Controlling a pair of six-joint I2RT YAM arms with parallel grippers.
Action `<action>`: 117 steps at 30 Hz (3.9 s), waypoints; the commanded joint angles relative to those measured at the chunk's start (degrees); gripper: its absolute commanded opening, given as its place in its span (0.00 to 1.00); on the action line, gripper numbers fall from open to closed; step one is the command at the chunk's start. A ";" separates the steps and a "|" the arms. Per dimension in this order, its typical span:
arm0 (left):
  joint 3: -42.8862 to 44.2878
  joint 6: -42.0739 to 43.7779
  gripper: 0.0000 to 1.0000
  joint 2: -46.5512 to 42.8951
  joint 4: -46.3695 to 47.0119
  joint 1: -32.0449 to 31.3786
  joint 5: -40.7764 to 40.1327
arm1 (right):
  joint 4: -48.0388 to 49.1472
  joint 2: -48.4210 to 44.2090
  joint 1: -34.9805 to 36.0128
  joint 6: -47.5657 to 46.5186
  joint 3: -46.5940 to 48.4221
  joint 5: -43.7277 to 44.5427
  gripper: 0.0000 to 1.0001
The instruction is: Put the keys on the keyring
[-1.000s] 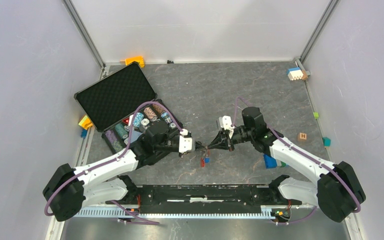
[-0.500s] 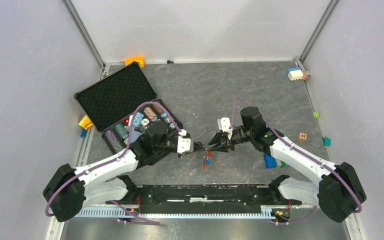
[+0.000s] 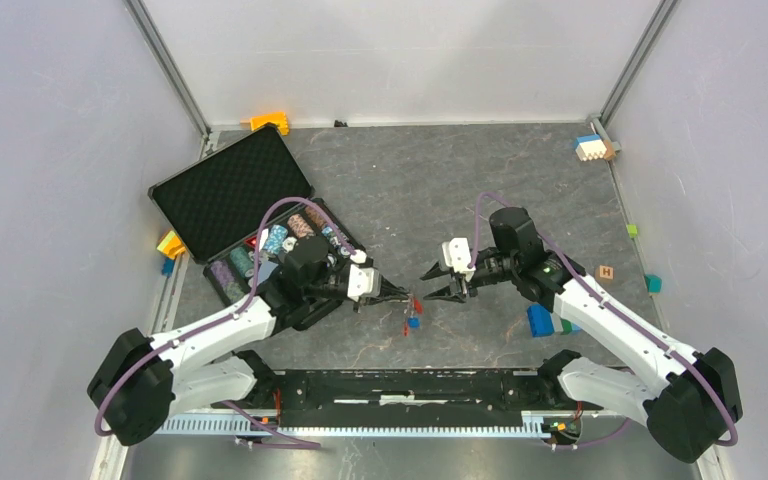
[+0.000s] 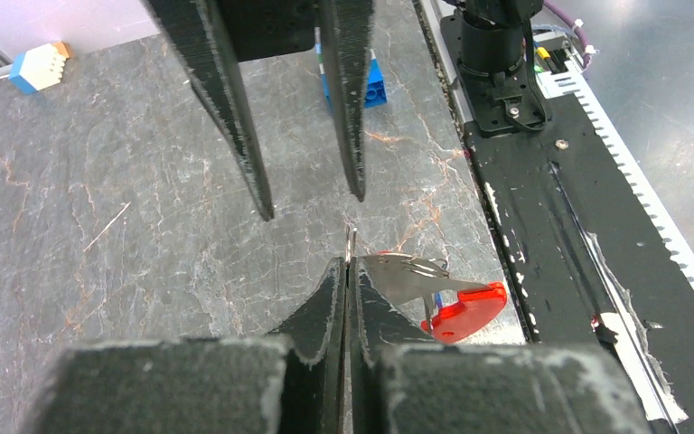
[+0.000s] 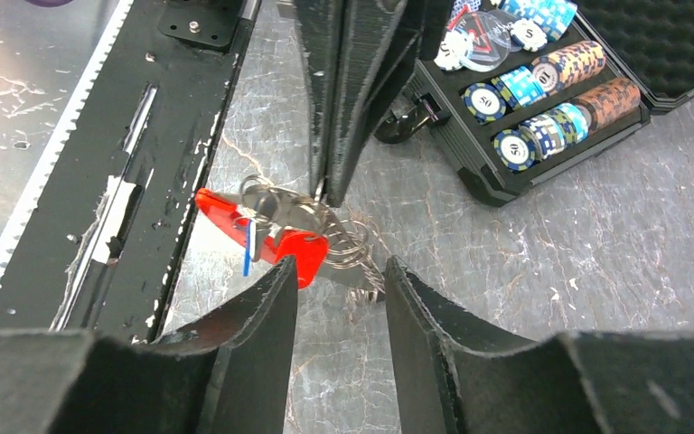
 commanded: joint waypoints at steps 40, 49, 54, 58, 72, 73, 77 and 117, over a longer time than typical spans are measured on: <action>-3.98 -37.28 0.02 7.58 44.75 7.78 1.40 | 2.76 -0.08 -0.14 7.91 8.07 3.05 0.35; -4.74 -38.79 0.02 8.89 48.19 7.84 0.96 | 5.09 1.03 -0.15 10.58 7.96 -2.12 0.32; -4.76 -38.93 0.02 9.32 48.62 7.80 0.78 | 7.73 1.45 -0.14 12.73 6.63 -3.20 0.28; -4.73 -38.91 0.02 9.54 48.72 7.80 1.04 | 10.06 2.35 -0.14 14.91 5.78 -3.51 0.24; -4.91 -38.46 0.02 10.14 48.90 7.80 1.94 | 11.26 2.77 -0.16 15.90 5.54 -3.12 0.15; -4.91 -38.47 0.02 10.07 48.97 7.80 1.94 | 11.48 2.73 -0.16 15.95 5.31 -3.04 0.14; -4.91 -38.46 0.02 10.03 49.05 7.79 1.92 | 11.92 2.78 -0.14 16.16 4.81 -2.90 0.10; 6.68 -6.05 0.41 6.63 3.79 7.00 5.97 | -6.04 3.78 4.58 5.65 11.94 12.42 0.00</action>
